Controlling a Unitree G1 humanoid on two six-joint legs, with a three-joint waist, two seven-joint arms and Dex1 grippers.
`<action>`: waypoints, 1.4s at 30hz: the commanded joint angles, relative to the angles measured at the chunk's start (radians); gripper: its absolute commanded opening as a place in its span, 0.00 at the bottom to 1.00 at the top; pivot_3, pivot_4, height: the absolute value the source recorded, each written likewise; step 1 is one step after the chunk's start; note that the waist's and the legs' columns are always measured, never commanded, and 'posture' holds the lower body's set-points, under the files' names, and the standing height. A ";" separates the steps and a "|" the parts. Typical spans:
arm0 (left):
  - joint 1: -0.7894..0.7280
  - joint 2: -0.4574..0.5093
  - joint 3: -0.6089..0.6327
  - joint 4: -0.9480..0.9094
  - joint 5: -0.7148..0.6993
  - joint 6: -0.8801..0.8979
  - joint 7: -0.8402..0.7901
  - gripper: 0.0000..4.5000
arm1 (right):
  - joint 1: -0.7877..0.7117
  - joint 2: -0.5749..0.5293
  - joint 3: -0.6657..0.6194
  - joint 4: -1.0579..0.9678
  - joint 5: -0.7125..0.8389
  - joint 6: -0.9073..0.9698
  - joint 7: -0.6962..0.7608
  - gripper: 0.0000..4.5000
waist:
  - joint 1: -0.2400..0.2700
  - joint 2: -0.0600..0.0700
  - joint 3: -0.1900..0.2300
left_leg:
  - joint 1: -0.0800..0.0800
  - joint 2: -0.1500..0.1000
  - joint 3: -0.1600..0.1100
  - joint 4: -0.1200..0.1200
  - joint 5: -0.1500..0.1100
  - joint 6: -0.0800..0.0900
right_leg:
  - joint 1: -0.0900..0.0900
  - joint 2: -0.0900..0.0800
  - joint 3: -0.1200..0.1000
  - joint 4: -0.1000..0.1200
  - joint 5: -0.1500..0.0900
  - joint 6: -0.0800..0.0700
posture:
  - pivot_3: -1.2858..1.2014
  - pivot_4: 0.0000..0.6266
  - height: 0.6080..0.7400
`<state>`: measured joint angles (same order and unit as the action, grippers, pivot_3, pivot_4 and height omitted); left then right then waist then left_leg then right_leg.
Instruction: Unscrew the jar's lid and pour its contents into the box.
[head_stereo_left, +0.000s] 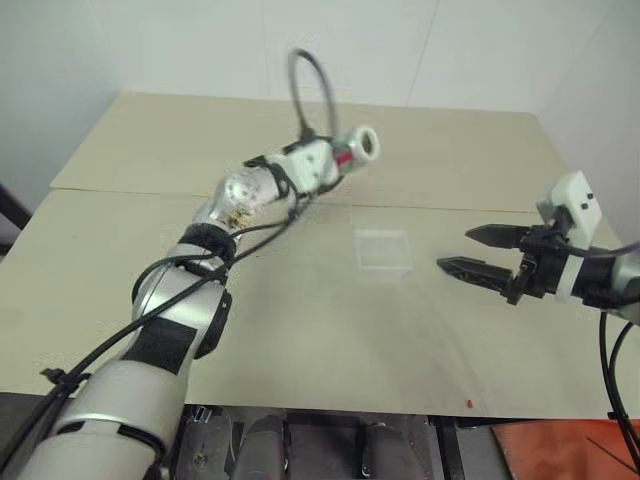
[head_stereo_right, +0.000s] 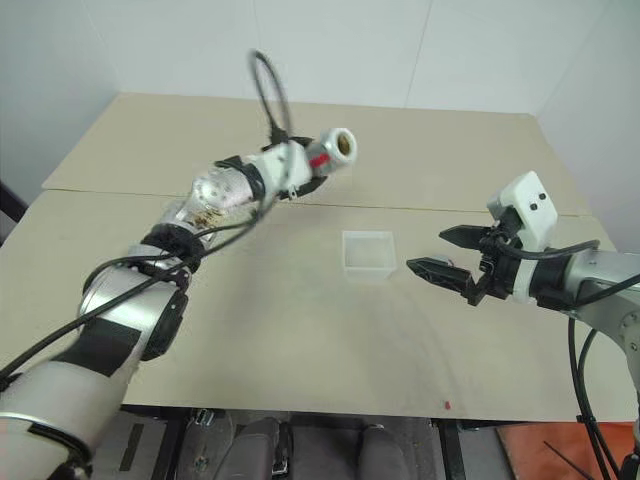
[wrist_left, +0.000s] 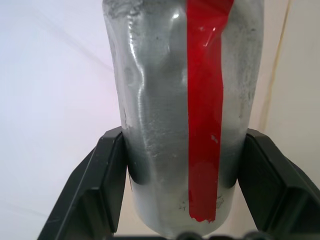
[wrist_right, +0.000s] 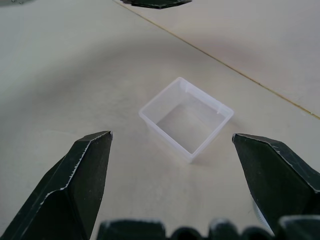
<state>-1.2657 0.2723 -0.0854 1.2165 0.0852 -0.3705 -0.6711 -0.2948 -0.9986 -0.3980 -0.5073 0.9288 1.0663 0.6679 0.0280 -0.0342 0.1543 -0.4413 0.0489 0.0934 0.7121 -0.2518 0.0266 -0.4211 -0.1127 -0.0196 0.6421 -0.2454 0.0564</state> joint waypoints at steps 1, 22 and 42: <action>0.033 -0.022 0.169 -0.206 -0.259 0.343 -0.129 0.63 | -0.010 -0.020 -0.057 -0.007 0.031 0.010 -0.005 0.99 | -0.006 0.000 0.000 | 0.000 0.000 -0.001 0.000 0.000 0.000 | 0.000 0.000 0.000 0.000 0.000 0.000 | 0.52 0.24 1.00; -0.363 0.085 -0.847 -0.094 1.121 -0.374 0.934 0.63 | -0.086 -0.026 0.012 0.028 0.010 -0.009 0.026 0.99 | 0.019 0.000 0.000 | 0.000 -0.002 0.001 0.000 -0.005 0.009 | 0.001 0.000 0.002 -0.002 0.000 0.001 | 0.52 0.24 1.00; -0.371 -0.034 -1.184 -0.060 1.452 -0.166 1.302 0.63 | -0.088 -0.017 -0.026 -0.012 0.130 0.003 -0.050 0.99 | 0.015 0.000 0.000 | 0.000 -0.002 0.002 0.000 -0.005 0.009 | -0.001 0.000 0.003 -0.001 0.000 0.001 | 0.52 0.24 1.00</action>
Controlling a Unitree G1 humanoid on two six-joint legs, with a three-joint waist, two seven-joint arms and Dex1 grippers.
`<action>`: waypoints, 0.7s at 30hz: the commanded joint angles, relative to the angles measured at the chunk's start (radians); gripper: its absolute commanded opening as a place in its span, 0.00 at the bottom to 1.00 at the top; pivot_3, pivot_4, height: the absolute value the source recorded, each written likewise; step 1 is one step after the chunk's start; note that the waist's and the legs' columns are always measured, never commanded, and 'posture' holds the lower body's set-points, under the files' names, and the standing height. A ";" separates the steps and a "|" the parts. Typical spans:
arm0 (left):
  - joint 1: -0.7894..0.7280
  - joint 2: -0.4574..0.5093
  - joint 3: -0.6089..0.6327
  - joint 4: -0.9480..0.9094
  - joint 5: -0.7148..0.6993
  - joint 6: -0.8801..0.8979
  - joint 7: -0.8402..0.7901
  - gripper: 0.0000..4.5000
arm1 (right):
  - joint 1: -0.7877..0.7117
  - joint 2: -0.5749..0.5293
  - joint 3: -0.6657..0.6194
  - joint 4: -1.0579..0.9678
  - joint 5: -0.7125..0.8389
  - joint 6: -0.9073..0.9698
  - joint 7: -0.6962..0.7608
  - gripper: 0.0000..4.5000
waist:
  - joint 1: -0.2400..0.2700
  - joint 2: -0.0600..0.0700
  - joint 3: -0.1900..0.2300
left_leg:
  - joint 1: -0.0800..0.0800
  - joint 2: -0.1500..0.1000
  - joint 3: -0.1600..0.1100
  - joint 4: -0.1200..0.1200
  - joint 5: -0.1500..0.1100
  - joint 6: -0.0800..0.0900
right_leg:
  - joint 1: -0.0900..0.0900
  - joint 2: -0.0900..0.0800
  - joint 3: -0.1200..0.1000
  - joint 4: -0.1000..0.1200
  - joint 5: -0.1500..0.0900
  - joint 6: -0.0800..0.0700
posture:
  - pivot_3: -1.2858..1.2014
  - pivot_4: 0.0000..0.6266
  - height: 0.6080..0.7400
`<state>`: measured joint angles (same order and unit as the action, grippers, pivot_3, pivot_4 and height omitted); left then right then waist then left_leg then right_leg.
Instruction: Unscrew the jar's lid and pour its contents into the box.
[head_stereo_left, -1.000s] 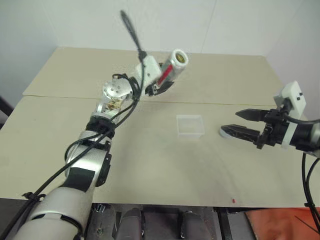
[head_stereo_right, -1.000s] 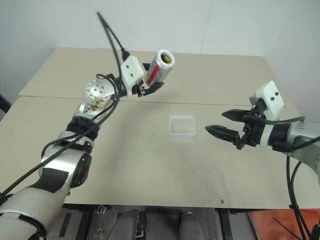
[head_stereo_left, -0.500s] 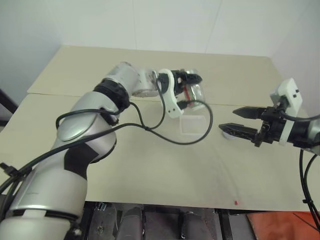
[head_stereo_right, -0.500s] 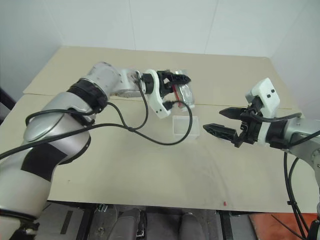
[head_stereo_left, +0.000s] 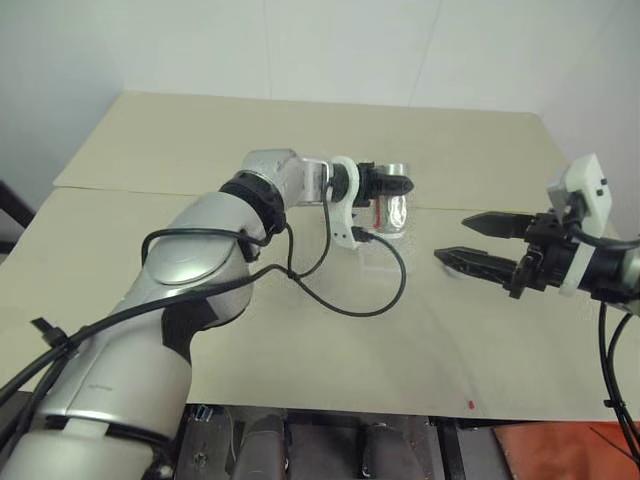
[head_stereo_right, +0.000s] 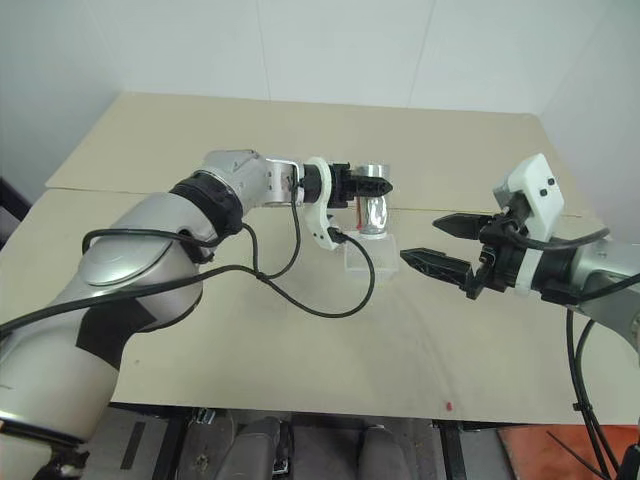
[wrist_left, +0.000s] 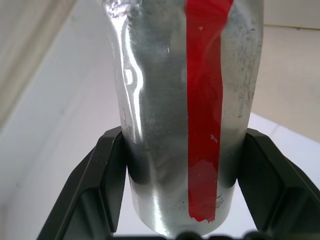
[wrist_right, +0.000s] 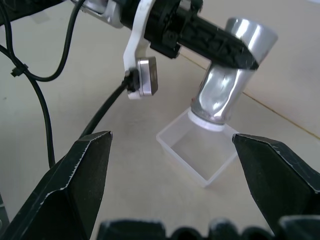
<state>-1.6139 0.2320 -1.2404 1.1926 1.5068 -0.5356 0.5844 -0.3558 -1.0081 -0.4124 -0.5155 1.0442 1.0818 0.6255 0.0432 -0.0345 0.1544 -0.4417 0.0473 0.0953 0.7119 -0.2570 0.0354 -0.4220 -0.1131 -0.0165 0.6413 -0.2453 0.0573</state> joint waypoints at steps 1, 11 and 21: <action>-0.027 0.006 -0.021 -0.045 0.022 0.002 0.059 0.63 | -0.031 -0.004 -0.008 -0.002 0.015 -0.014 -0.007 0.99 | 0.000 0.000 0.000 | 0.000 0.000 0.000 0.000 0.000 0.000 | 0.000 0.000 0.000 0.000 0.000 0.000 | 0.52 0.24 1.00; -0.023 -0.002 0.030 0.026 -0.044 0.011 0.005 0.63 | -0.052 0.000 0.004 0.004 0.014 -0.019 0.003 0.99 | -0.001 0.000 0.000 | 0.000 0.000 0.000 0.000 0.000 0.000 | -0.001 0.000 0.000 0.000 0.000 0.000 | 0.52 0.24 1.00; 0.098 0.104 0.625 0.092 -0.763 -0.244 -0.574 0.63 | -0.039 0.000 0.001 0.009 0.007 -0.019 0.006 0.99 | -0.007 0.001 0.000 | 0.001 0.001 0.001 0.000 0.001 -0.002 | -0.001 0.000 0.000 0.001 0.000 0.000 | 0.52 0.24 1.00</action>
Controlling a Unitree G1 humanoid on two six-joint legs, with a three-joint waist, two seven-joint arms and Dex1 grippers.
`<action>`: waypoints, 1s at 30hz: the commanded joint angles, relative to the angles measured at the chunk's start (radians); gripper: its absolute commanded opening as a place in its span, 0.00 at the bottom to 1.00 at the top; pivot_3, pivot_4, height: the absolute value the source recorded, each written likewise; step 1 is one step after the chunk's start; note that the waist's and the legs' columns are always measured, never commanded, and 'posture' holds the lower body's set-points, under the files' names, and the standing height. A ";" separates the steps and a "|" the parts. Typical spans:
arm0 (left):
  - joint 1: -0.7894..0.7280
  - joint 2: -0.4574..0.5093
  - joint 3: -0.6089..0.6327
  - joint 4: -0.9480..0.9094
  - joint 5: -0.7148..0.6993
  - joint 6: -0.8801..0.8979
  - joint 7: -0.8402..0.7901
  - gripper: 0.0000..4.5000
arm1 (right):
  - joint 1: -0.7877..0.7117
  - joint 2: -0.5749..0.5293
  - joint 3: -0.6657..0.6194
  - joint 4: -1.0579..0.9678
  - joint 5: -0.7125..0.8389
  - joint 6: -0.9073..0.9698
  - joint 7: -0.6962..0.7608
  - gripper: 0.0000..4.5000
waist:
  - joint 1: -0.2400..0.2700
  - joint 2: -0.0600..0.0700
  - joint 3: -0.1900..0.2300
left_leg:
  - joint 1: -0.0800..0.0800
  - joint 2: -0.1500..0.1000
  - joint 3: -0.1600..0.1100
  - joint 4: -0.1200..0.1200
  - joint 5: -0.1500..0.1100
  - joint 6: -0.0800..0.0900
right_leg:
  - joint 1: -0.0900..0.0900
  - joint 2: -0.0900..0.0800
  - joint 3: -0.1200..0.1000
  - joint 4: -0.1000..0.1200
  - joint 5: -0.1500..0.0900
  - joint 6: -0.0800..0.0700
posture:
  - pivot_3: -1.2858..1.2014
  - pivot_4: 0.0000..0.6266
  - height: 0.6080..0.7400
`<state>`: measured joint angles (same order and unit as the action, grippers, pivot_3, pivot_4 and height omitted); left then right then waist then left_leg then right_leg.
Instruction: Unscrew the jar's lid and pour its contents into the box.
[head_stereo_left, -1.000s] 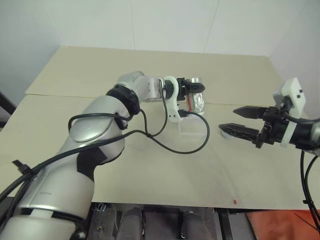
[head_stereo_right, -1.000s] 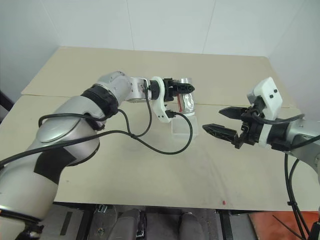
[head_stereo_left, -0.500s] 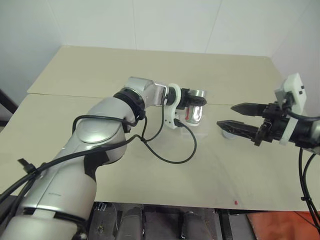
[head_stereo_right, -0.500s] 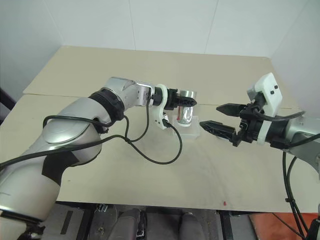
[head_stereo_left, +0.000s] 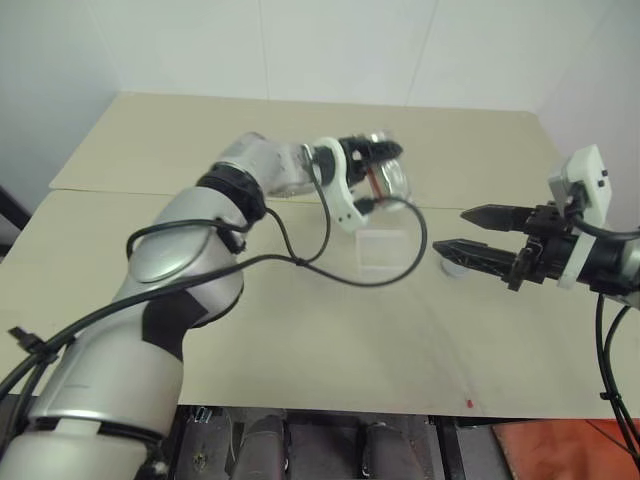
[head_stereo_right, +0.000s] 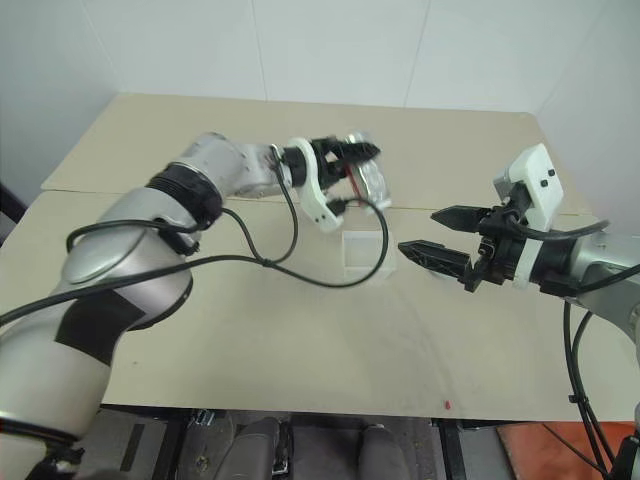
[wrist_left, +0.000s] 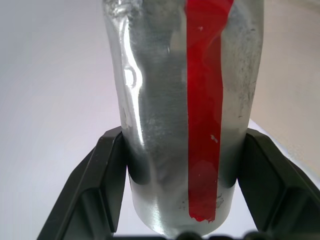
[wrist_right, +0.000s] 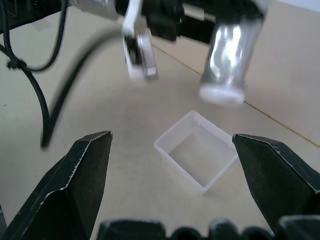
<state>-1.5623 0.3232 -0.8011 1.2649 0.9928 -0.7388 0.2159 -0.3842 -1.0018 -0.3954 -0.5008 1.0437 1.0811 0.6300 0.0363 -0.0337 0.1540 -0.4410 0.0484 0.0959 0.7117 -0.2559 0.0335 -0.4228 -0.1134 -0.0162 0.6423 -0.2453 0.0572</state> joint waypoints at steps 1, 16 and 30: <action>0.080 0.010 0.280 0.021 -0.364 -0.020 -0.328 0.63 | -0.014 -0.005 -0.014 -0.004 0.009 -0.017 0.001 0.99 | -0.001 0.000 0.000 | 0.000 0.000 0.000 0.000 0.000 0.000 | 0.000 0.000 0.000 0.000 0.000 0.000 | 0.52 0.24 1.00; 0.630 -0.155 0.947 -0.739 -1.335 0.945 -0.841 0.63 | -0.050 -0.005 -0.002 0.022 0.046 0.001 -0.003 0.99 | -0.032 0.000 0.000 | 0.001 0.000 -0.008 0.001 0.003 -0.006 | 0.002 0.001 0.001 0.002 0.000 0.000 | 0.52 0.24 1.00; 0.350 0.003 0.576 -0.389 -0.818 0.291 -0.820 0.63 | -0.053 -0.020 0.009 0.028 0.047 -0.006 -0.002 0.99 | -0.007 0.000 0.000 | 0.001 -0.002 -0.002 0.000 0.003 -0.005 | 0.004 0.001 0.000 -0.002 0.000 0.000 | 0.52 0.24 1.00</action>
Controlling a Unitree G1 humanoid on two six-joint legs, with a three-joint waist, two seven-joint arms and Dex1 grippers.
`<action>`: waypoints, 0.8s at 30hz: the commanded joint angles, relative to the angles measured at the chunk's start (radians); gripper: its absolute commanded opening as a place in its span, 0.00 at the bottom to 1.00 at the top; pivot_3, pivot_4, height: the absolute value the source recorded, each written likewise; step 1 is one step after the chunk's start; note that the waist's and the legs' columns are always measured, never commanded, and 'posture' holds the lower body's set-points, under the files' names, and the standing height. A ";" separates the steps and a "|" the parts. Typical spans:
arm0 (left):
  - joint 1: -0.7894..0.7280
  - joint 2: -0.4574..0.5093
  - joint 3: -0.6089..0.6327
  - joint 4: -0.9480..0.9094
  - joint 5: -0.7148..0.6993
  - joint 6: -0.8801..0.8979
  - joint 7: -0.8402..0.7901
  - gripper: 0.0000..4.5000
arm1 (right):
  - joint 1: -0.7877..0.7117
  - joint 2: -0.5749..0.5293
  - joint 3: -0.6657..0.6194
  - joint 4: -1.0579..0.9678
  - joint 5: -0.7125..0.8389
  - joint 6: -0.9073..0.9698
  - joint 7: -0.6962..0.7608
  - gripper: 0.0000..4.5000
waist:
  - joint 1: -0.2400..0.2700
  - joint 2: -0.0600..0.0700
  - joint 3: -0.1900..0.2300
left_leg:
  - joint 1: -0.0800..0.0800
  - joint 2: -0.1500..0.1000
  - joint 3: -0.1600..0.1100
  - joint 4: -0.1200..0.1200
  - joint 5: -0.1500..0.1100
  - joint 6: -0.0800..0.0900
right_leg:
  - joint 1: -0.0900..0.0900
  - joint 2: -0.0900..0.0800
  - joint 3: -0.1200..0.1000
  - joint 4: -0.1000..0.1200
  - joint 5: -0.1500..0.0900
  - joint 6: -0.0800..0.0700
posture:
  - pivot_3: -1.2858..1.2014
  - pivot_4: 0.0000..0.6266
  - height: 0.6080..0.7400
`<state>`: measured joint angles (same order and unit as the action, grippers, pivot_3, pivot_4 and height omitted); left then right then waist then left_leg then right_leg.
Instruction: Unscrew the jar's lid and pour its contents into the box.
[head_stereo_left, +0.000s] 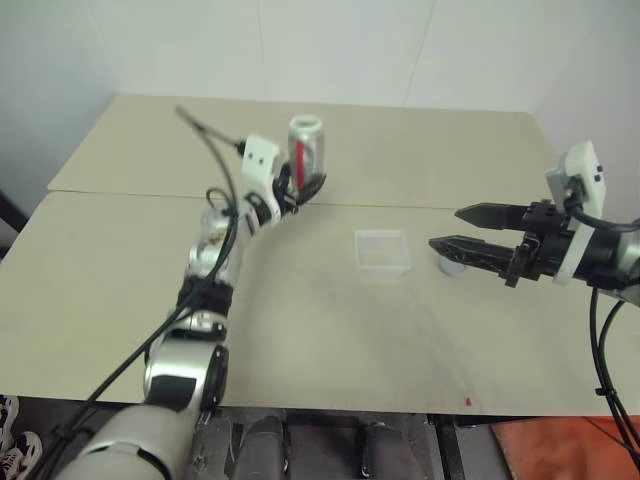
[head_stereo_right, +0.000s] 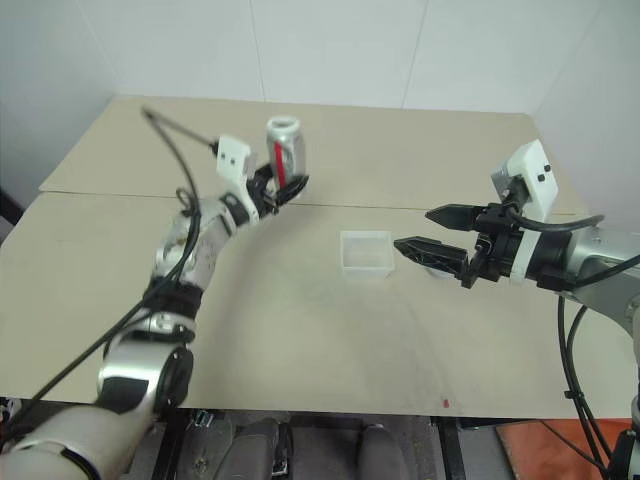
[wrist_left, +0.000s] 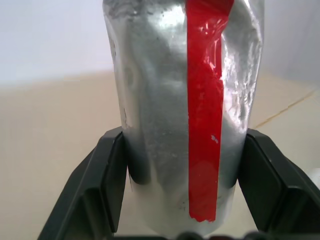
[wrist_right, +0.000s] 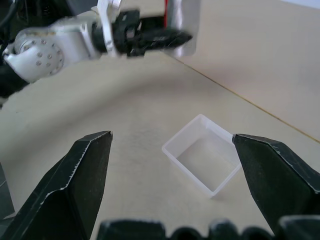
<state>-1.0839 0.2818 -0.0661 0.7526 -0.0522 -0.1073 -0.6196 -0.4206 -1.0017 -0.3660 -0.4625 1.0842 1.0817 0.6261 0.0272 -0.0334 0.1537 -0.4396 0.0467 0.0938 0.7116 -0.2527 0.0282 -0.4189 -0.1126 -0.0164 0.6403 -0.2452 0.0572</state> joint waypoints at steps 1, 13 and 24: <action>-0.183 0.078 -0.256 0.182 0.359 -0.472 0.070 0.63 | -0.015 -0.020 -0.022 -0.012 0.004 -0.009 0.001 0.99 | 0.003 0.000 0.000 | 0.000 0.000 0.000 0.000 0.000 0.000 | 0.000 0.000 0.000 -0.001 0.000 0.000 | 0.52 0.24 1.00; -0.565 -0.014 -1.006 0.431 1.338 -0.522 0.930 0.63 | 0.057 0.005 -0.086 -0.095 0.059 0.002 -0.101 0.99 | 0.021 -0.001 0.000 | -0.003 0.000 0.002 0.000 -0.006 0.009 | -0.003 -0.001 0.001 0.000 0.000 0.001 | 0.52 0.24 1.00; -0.622 -0.098 -1.099 0.503 1.429 -0.485 1.090 0.63 | 0.093 -0.011 -0.140 -0.120 0.155 -0.011 -0.182 0.99 | 0.009 -0.001 0.000 | -0.002 0.000 0.002 0.001 -0.006 0.010 | -0.004 -0.001 0.002 0.001 0.000 0.001 | 0.52 0.24 1.00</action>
<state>-1.6631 0.1715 -1.1761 1.2381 1.3857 -0.6014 0.4605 -0.3220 -0.9951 -0.4593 -0.5610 1.2126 1.0821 0.4519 0.0360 -0.0342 0.1542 -0.4418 0.0471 0.0956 0.7124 -0.2586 0.0383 -0.4230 -0.1135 -0.0146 0.6416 -0.2453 0.0583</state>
